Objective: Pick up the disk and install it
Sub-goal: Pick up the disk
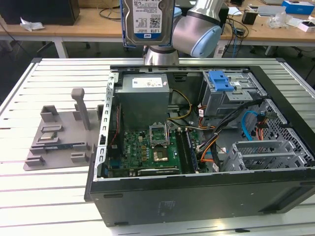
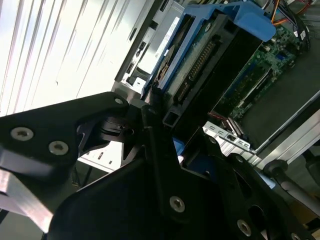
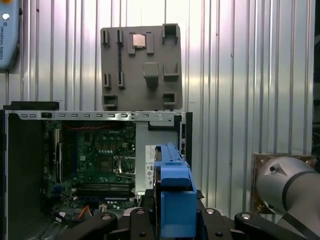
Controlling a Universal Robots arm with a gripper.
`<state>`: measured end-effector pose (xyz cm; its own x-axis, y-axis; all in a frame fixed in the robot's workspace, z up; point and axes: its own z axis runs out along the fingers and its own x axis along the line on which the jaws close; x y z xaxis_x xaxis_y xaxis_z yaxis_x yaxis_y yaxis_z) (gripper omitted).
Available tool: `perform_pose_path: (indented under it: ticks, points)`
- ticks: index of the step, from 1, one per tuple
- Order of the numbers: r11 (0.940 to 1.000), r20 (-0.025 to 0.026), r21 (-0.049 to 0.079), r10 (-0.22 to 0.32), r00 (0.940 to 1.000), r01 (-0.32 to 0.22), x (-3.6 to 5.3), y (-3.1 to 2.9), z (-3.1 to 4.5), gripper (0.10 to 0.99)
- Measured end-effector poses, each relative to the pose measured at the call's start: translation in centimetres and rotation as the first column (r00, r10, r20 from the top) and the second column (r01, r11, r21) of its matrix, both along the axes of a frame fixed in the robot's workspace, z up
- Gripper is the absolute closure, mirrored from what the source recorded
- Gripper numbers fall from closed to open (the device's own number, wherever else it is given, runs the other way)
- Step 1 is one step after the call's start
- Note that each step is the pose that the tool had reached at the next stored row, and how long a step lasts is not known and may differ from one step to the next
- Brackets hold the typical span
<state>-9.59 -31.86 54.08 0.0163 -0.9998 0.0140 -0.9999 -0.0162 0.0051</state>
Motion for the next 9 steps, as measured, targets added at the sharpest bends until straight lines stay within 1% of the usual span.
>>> perform_pose_path:
  ticks: [5, 9]
  points:
    - [1.0000, 0.0000, 0.000, 0.000, 1.0000, 0.000, 0.03, -0.95, -0.08, 0.722]
    - [1.0000, 0.0001, 0.000, 0.000, 1.0000, 0.000, 0.07, -1.58, -0.16, 0.722]
